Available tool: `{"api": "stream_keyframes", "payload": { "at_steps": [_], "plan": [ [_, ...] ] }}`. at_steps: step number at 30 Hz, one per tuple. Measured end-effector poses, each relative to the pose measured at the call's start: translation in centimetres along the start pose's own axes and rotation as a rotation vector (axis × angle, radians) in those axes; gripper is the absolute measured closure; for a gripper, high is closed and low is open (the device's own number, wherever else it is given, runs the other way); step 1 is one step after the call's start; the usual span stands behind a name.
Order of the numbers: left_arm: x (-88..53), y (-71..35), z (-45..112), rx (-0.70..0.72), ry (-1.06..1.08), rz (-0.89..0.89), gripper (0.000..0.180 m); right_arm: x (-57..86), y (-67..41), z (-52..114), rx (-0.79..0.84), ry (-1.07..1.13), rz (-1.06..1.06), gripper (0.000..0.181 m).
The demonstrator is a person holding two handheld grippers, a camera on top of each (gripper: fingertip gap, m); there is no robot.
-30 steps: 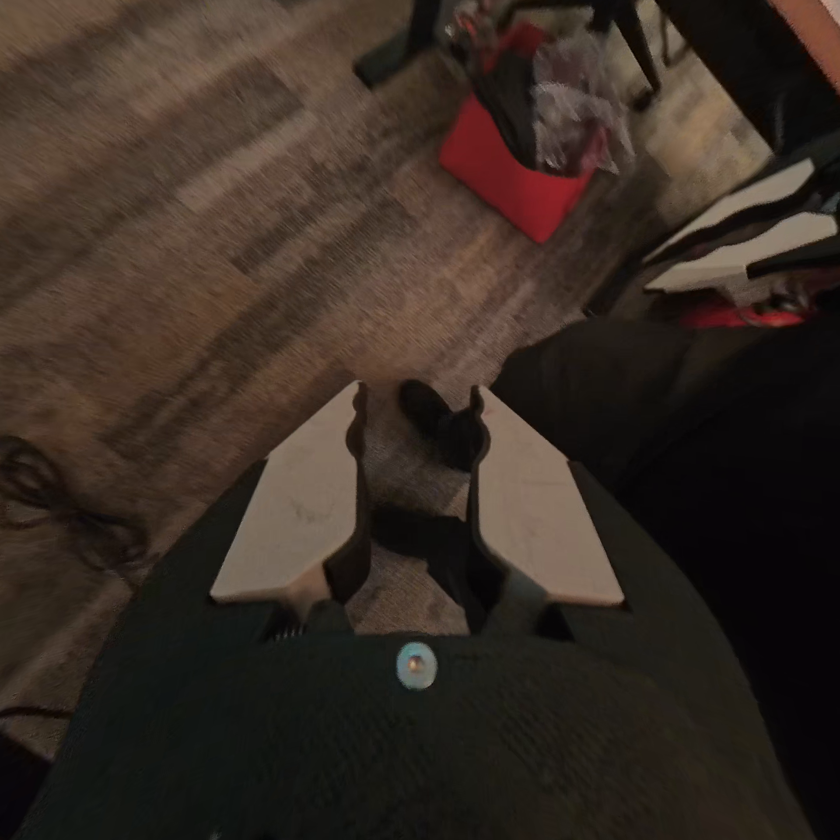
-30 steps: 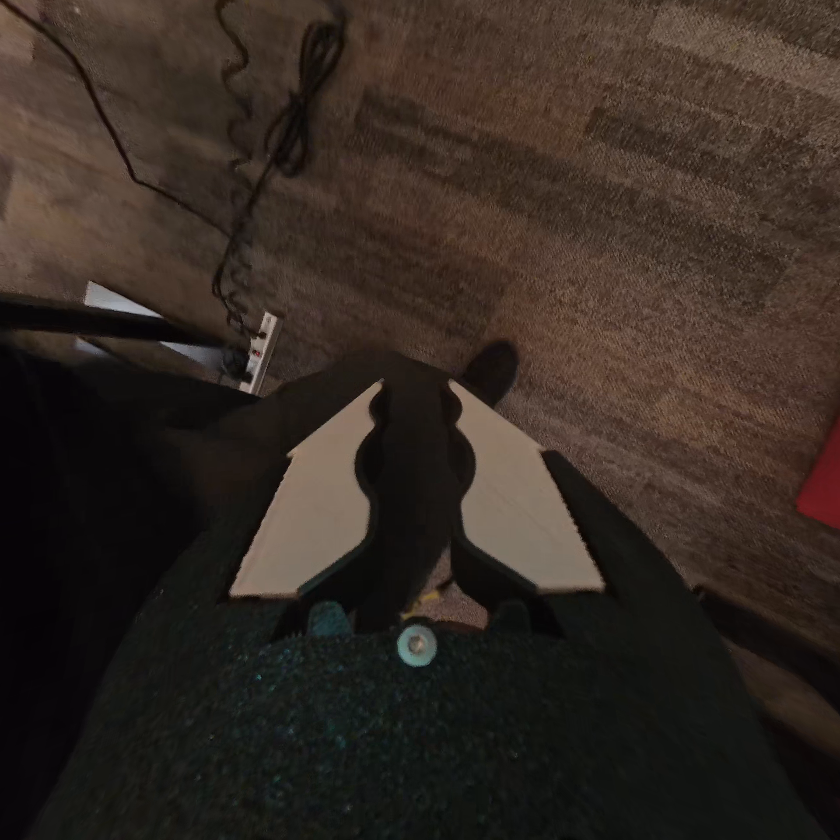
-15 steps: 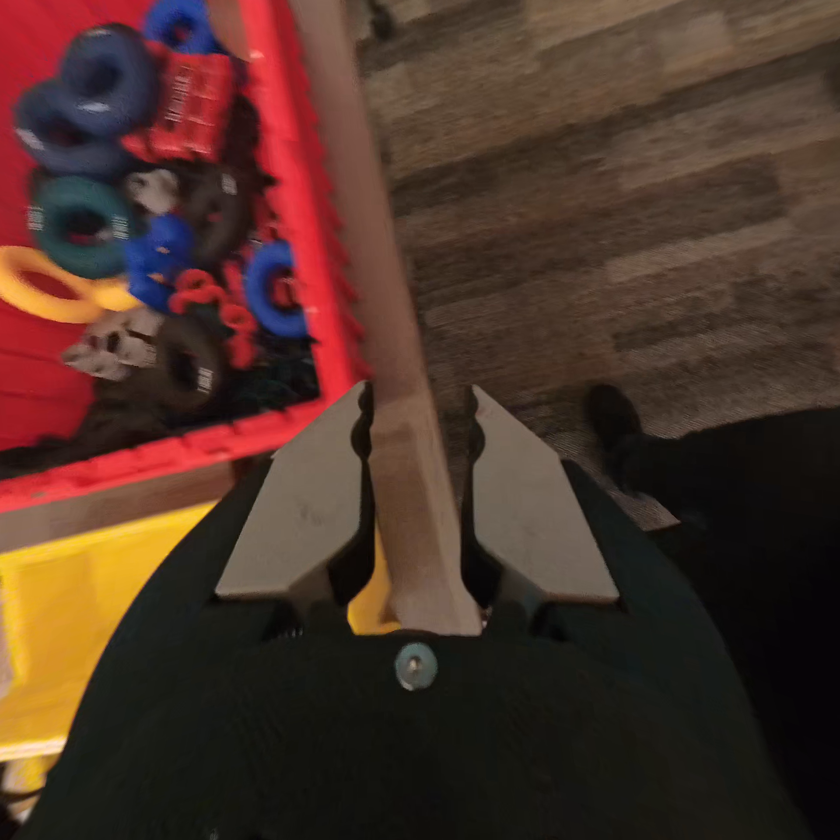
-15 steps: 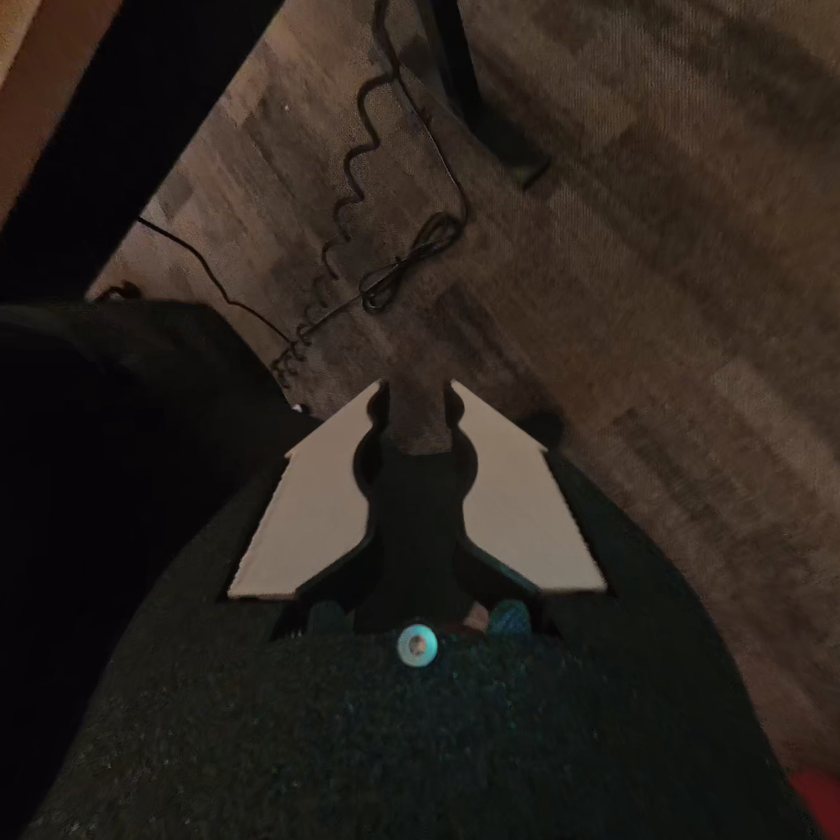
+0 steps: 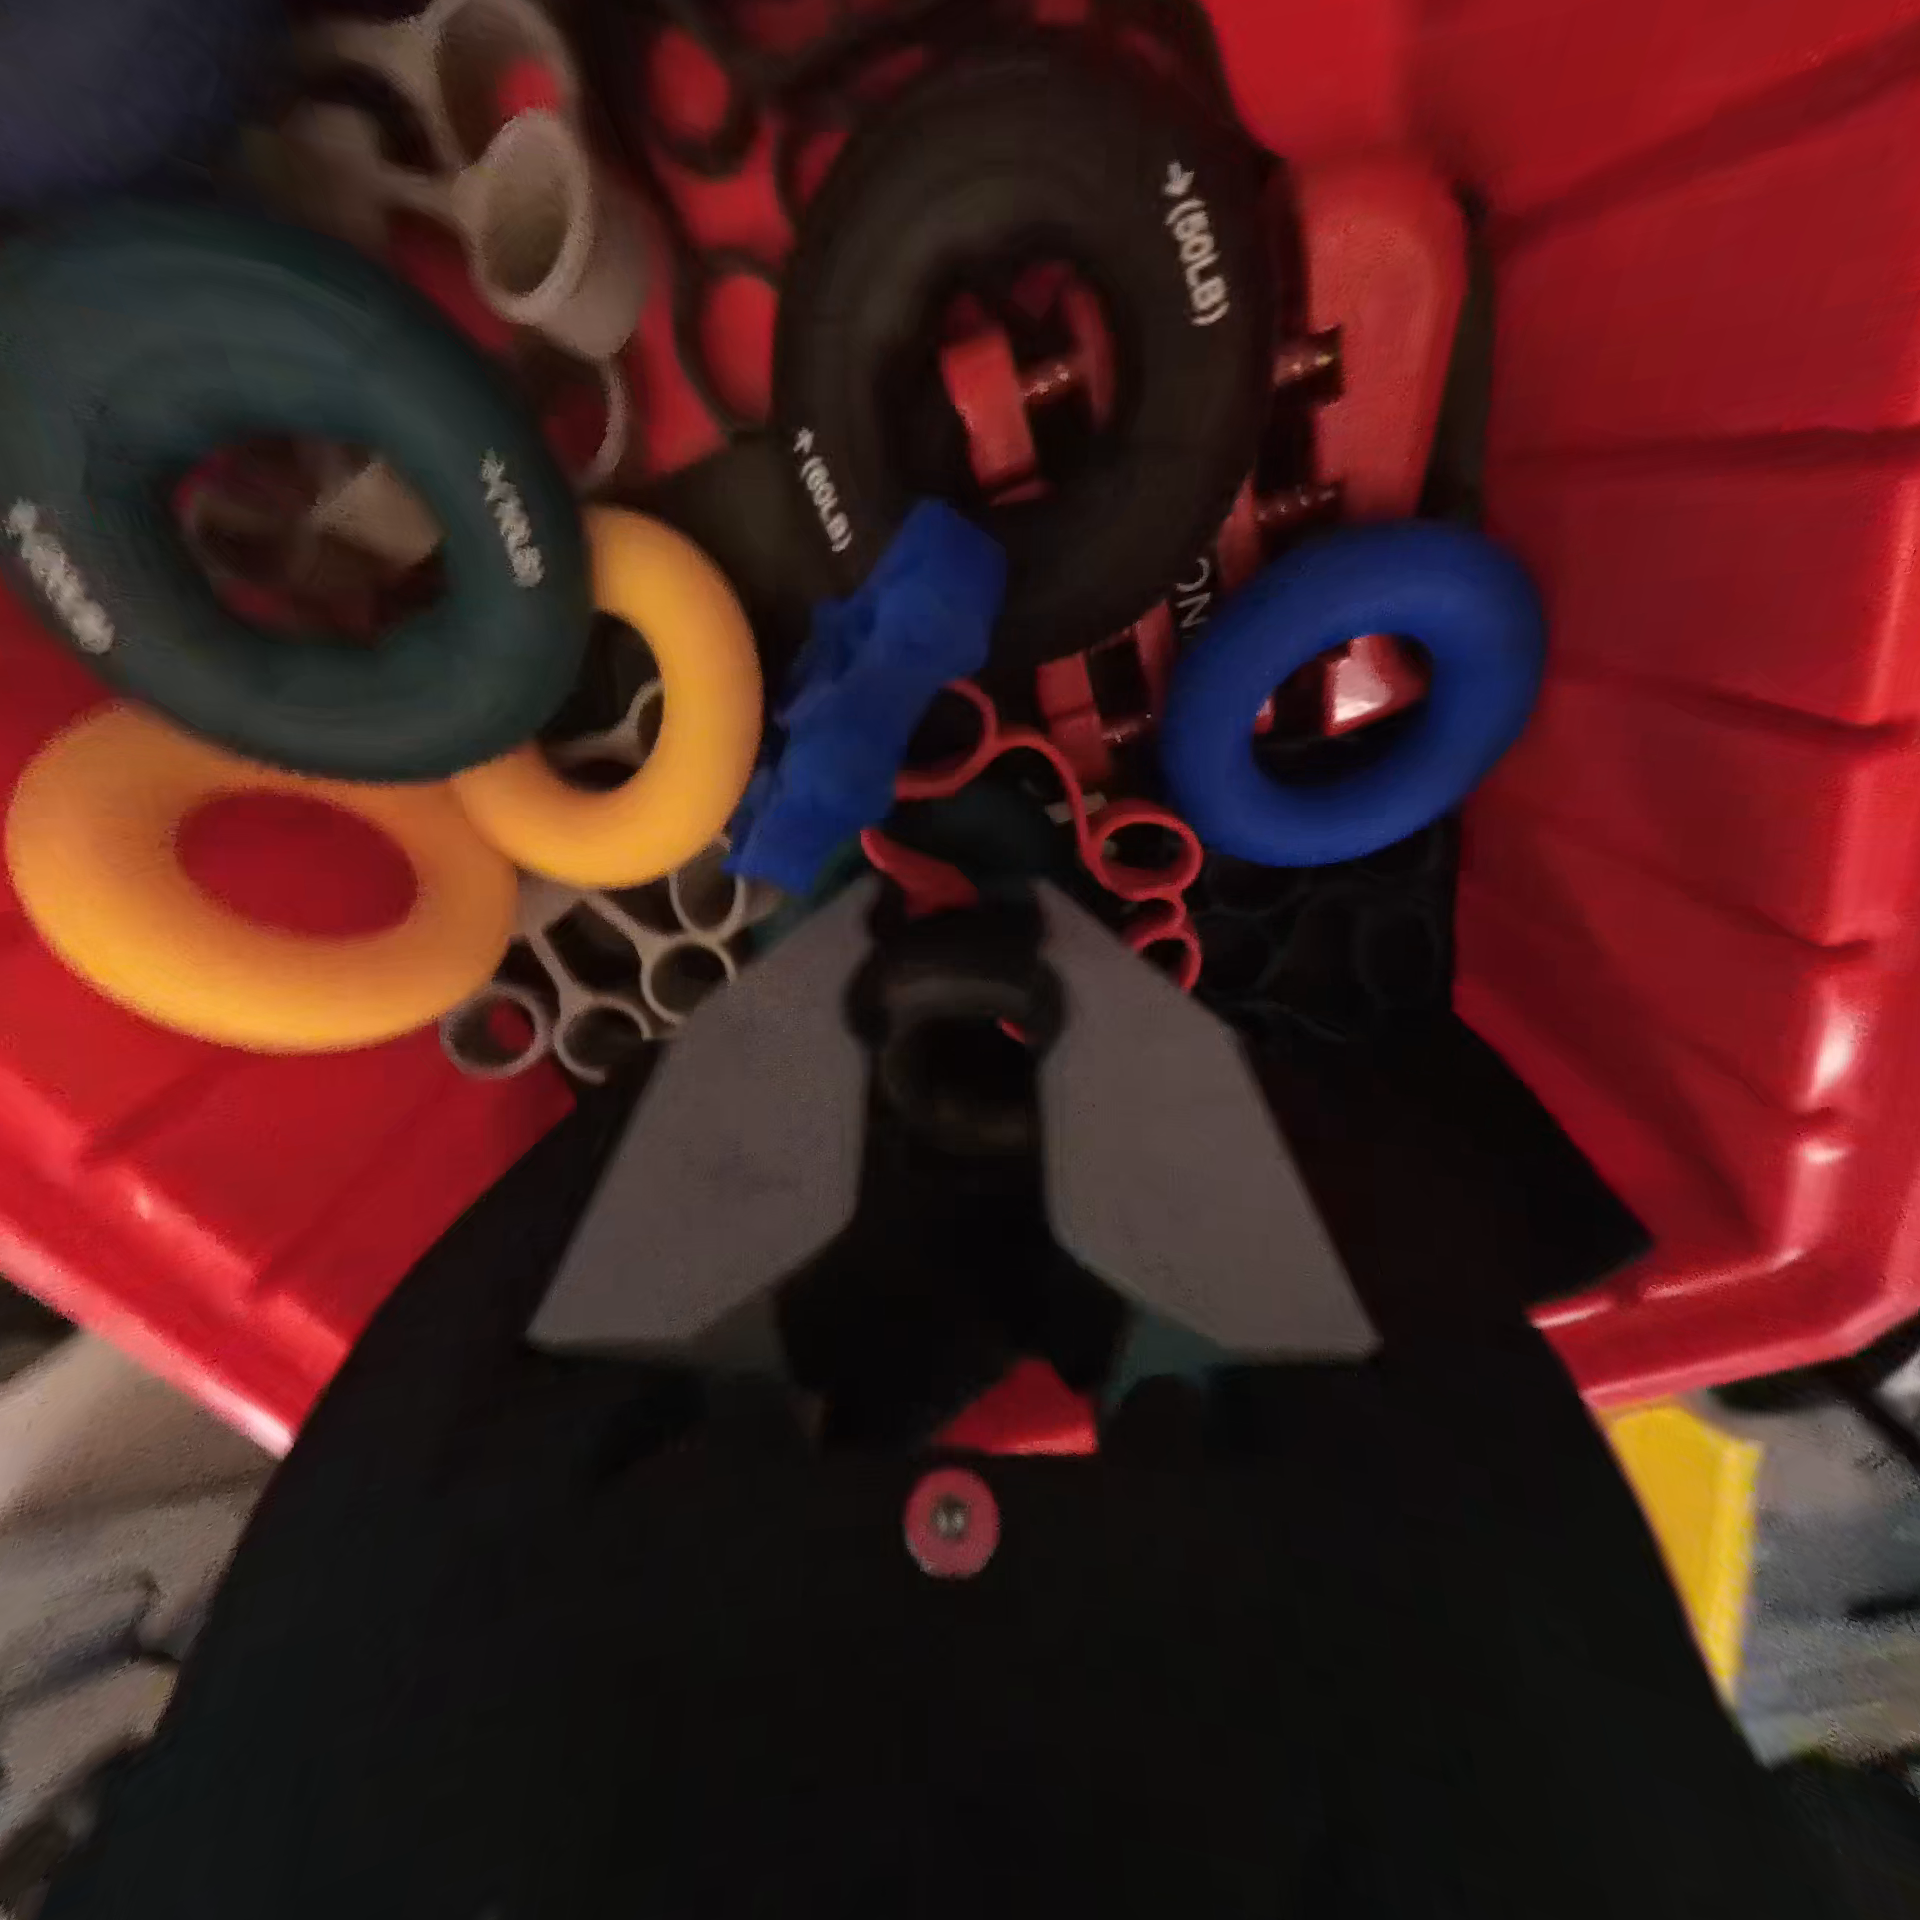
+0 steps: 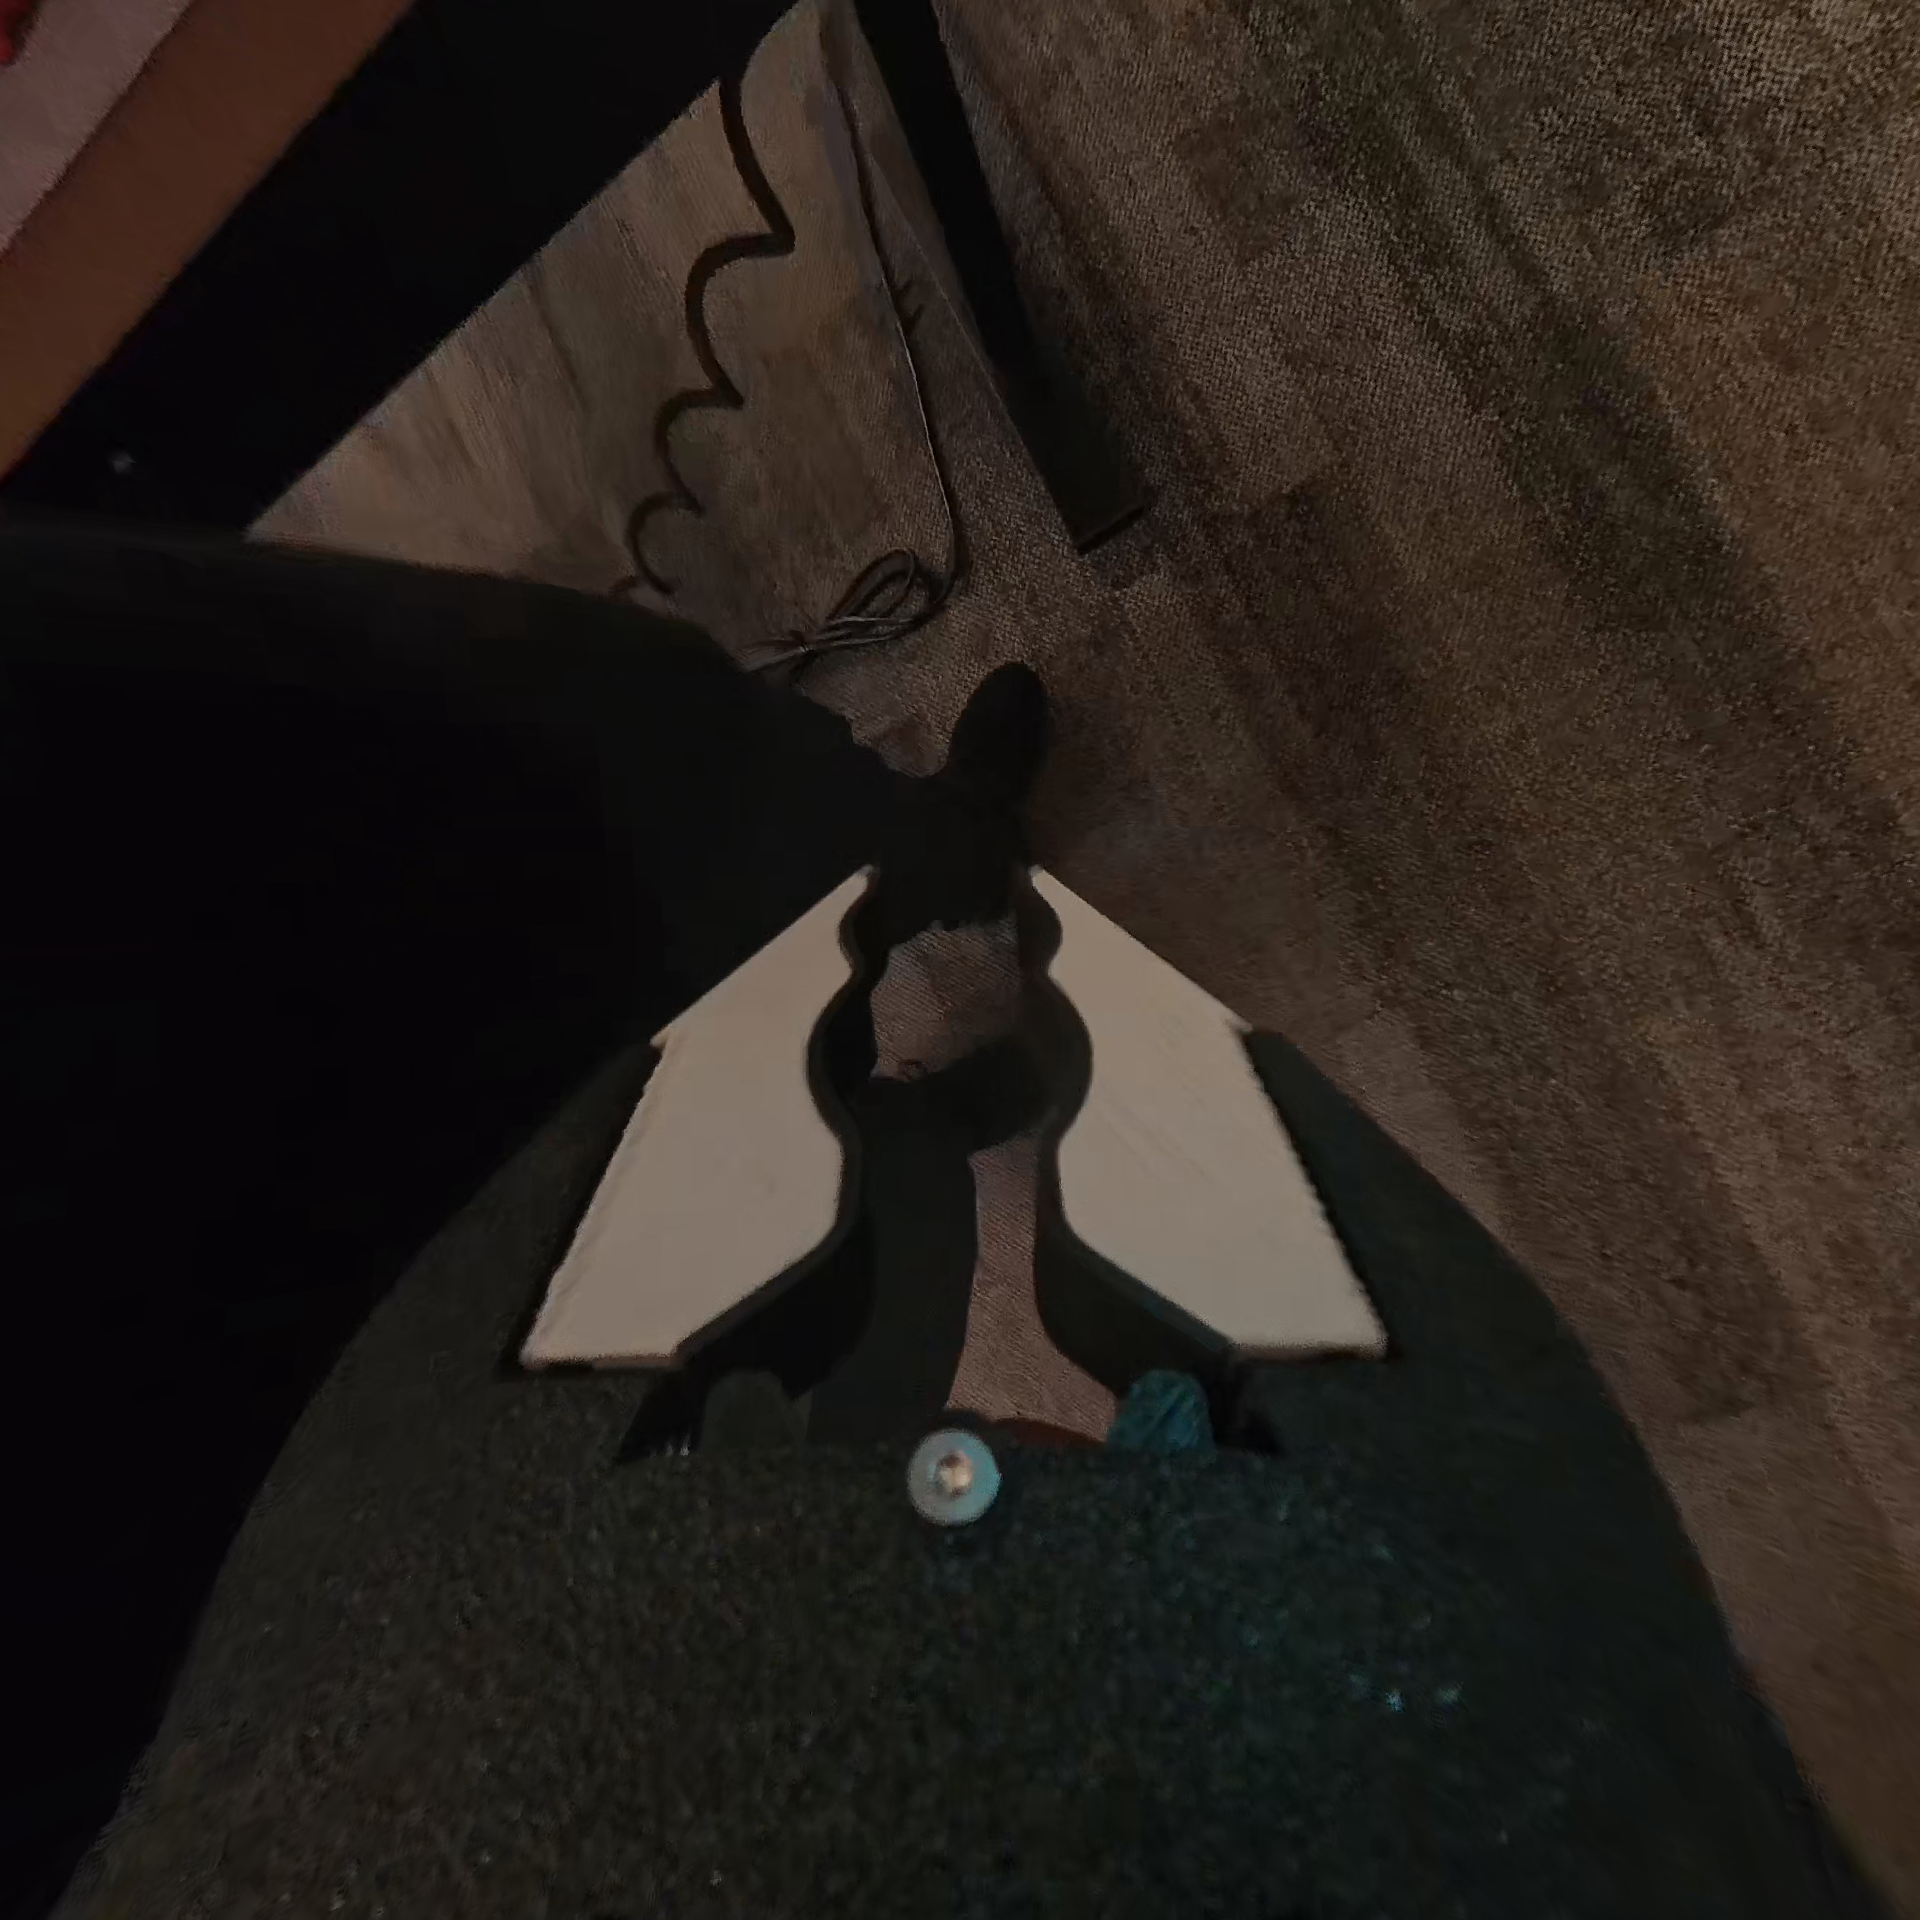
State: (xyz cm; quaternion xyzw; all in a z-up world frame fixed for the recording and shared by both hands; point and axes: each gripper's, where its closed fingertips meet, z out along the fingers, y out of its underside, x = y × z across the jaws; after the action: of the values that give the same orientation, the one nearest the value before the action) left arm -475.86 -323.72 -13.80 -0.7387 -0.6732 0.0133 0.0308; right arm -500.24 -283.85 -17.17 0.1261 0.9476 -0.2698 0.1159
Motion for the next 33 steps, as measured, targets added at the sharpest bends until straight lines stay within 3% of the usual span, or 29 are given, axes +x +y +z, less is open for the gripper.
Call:
{"api": "stream_keyframes", "payload": {
  "at_steps": [1,3,5,8,12,16,19,23,25,29,31,33],
  "plan": [
    [-0.2,-0.2,0.2,0.005,0.022,0.073,0.18,0.5,-0.9,-0.2,-0.029,0.013,-0.03,0.158],
    [0.0,-0.7,-0.2,0.029,0.122,0.193,0.18,1.4,-2.8,-0.8,-0.074,0.04,-0.063,0.159],
    [-0.7,-2.4,-1.3,0.103,0.207,0.177,0.18,1.9,-5.9,-0.8,-0.086,0.015,-0.097,0.16],
    [-4.6,-4.0,-2.2,0.18,0.222,0.02,0.18,3.2,-10.8,0.7,-0.143,0.009,-0.21,0.159],
    [-5.5,-2.0,-1.9,0.156,0.283,-0.13,0.18,2.7,-19.0,3.6,-0.124,-0.078,-0.353,0.159],
    [-5.4,-1.5,-1.7,0.213,0.187,-0.247,0.179,1.7,-24.9,6.6,-0.115,-0.189,-0.491,0.159],
    [-4.3,-1.6,-1.3,0.209,0.23,-0.408,0.166,0.9,-27.8,8.5,-0.099,-0.294,-0.574,0.159],
    [-5.1,-2.2,-0.8,0.204,0.123,-0.575,0.178,0.3,-30.4,10.7,-0.089,-0.47,-0.68,0.159],
    [-4.9,-2.4,-0.6,0.185,0.113,-0.702,0.172,0.2,-31.2,11.1,-0.1,-0.565,-0.752,0.159],
    [-3.9,-3.7,-0.8,0.154,0.085,-0.948,0.14,0.9,-33.3,10.3,-0.081,-0.708,-0.911,0.159],
    [-2.9,-4.6,-0.6,0.099,0.056,-0.983,0.125,1.8,-34.4,10.4,-0.074,-0.745,-0.95,0.159],
    [-1.2,-5.7,0.1,0.02,0.066,-0.965,0.121,2.4,-35.6,10.4,-0.062,-0.773,-0.962,0.159]
  ]
}}
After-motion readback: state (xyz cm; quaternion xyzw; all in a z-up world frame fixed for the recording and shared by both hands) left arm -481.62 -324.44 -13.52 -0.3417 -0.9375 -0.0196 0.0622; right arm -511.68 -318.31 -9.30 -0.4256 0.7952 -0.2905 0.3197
